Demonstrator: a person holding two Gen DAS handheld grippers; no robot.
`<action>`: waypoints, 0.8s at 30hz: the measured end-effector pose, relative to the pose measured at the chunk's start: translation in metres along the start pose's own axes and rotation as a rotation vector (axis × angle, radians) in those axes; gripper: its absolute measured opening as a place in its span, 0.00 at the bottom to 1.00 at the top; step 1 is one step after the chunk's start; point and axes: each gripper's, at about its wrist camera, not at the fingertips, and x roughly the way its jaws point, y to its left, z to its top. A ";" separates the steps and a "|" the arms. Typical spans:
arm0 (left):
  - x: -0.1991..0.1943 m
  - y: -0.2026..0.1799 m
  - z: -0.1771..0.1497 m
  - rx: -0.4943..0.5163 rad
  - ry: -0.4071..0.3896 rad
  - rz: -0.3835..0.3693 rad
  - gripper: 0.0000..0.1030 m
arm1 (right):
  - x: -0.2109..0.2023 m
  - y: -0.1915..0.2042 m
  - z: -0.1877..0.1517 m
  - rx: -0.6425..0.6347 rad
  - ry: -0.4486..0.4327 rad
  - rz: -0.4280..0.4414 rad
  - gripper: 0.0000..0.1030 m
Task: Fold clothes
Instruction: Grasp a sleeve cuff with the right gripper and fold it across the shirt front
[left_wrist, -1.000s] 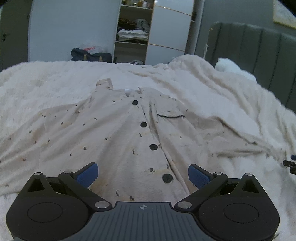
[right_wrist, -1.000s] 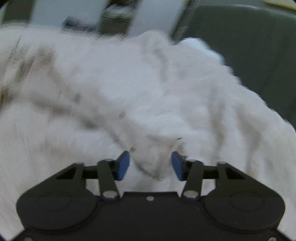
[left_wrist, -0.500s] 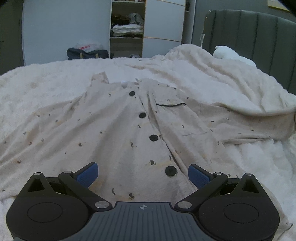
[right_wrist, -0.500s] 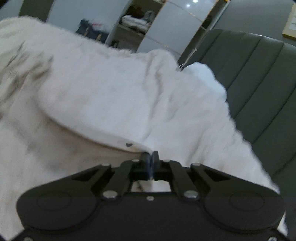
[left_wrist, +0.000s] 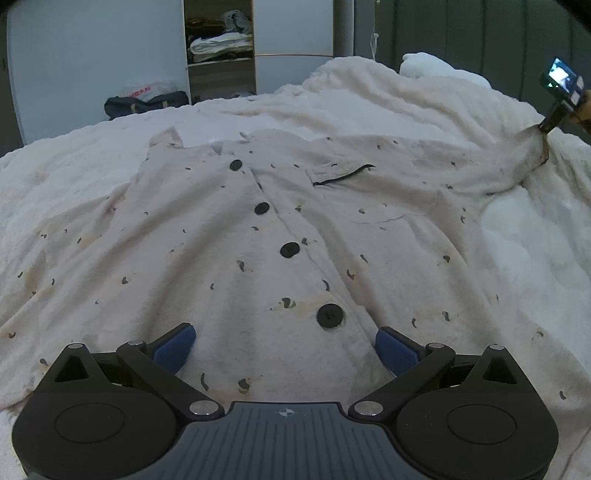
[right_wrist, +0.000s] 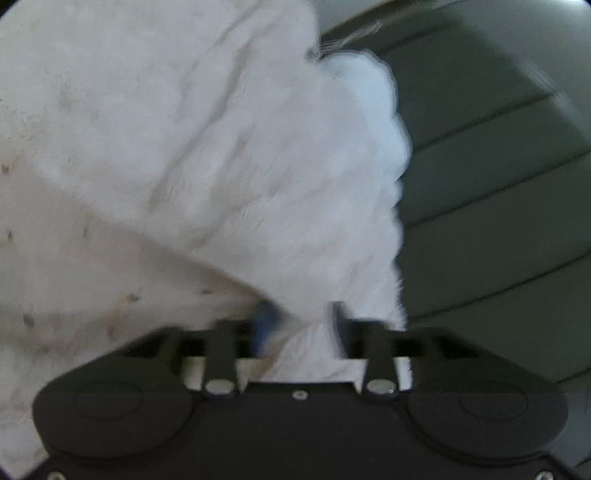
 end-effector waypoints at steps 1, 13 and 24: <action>-0.001 0.001 0.000 -0.005 -0.003 -0.002 1.00 | -0.009 -0.005 -0.006 0.061 -0.038 0.017 0.69; -0.008 0.002 0.002 -0.020 -0.015 -0.005 1.00 | -0.005 -0.064 -0.115 0.596 -0.161 0.322 0.67; 0.003 -0.001 -0.003 0.000 0.014 0.002 1.00 | 0.027 -0.033 -0.064 0.382 -0.087 0.426 0.01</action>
